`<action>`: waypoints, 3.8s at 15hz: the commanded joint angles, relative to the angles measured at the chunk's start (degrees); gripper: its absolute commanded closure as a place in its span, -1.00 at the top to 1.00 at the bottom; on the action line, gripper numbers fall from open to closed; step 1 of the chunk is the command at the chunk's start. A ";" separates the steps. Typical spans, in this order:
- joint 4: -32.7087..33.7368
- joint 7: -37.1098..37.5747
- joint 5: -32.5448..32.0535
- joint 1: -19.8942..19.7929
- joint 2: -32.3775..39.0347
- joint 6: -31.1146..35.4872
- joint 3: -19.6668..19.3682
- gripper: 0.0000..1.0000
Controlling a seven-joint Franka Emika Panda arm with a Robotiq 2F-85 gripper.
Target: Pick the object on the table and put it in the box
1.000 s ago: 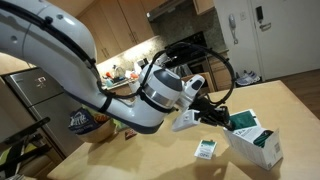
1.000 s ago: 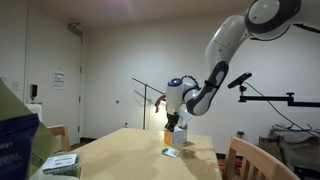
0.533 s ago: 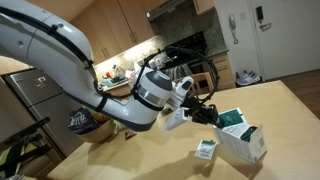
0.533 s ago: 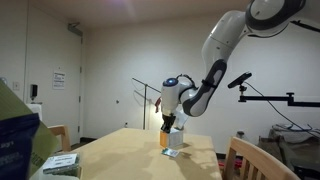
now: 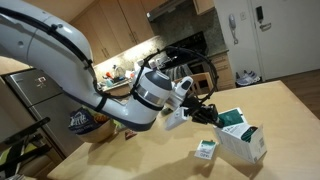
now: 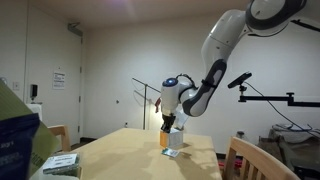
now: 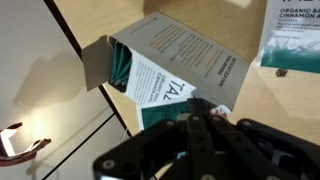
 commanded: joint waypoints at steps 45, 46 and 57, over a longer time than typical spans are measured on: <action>-14.77 33.31 -29.72 17.02 -8.95 34.22 -31.38 -1.00; -15.26 31.89 -30.39 15.78 -9.32 38.33 -31.54 -1.00; -18.92 28.33 -36.28 2.30 -11.19 41.10 -19.87 -0.98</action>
